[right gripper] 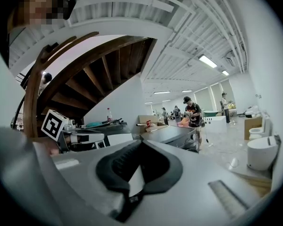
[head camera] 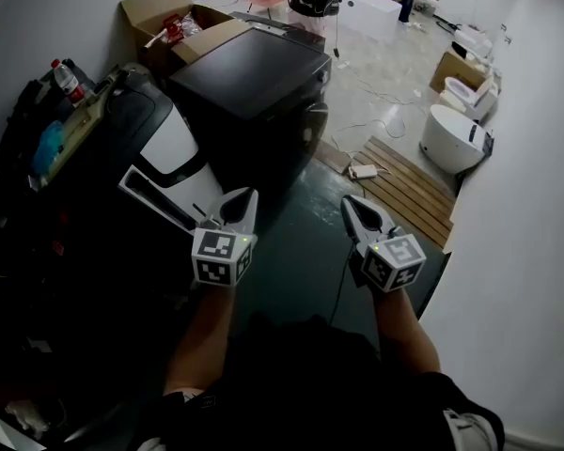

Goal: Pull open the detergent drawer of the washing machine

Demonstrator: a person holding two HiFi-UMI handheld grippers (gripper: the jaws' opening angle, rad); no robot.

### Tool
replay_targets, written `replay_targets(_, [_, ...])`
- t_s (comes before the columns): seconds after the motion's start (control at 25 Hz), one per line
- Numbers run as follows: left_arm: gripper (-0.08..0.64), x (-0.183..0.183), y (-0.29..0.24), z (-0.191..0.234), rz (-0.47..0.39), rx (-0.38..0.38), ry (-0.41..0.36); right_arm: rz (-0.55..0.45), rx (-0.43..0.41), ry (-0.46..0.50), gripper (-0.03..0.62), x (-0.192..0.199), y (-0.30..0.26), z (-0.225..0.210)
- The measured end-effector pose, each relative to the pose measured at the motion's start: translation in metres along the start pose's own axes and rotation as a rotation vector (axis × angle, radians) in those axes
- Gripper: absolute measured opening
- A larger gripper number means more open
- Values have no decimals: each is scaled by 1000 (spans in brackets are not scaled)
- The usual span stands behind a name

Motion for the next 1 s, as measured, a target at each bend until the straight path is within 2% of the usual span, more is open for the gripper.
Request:
replay_targets(0.2, [11,2,12,20,7,-5,1,-4,-22,-63,0,0,-16,22])
replay_targets(0.32, [11,2,21,35,1,-4,1,-12,-24,-59,0,1,-25,35])
replay_targets(0.52, [11,8,35,63,16,11,-9,-5,20,-36,0,3,-41,57])
replay_targets(0.72, [11,15,42,74,29,42,1,46,31,-9,1,17,-49,87])
replay_targets(0.84, [11,19,37,77,31,53,4,75,38,-16,0,31,-57,85])
replay_targets(1.0, [11,24,14,90,53,37,28,60,-4,-8,0,22,-79,77])
Point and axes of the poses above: the fingertips, and each gripper's own axes: y backward along the fingers, z to its left, x out of its underside, the point moved 2 cm from there along y, backward along the fingers, and after that the axes turned 11 degrees about y, right-handed, at the moved point
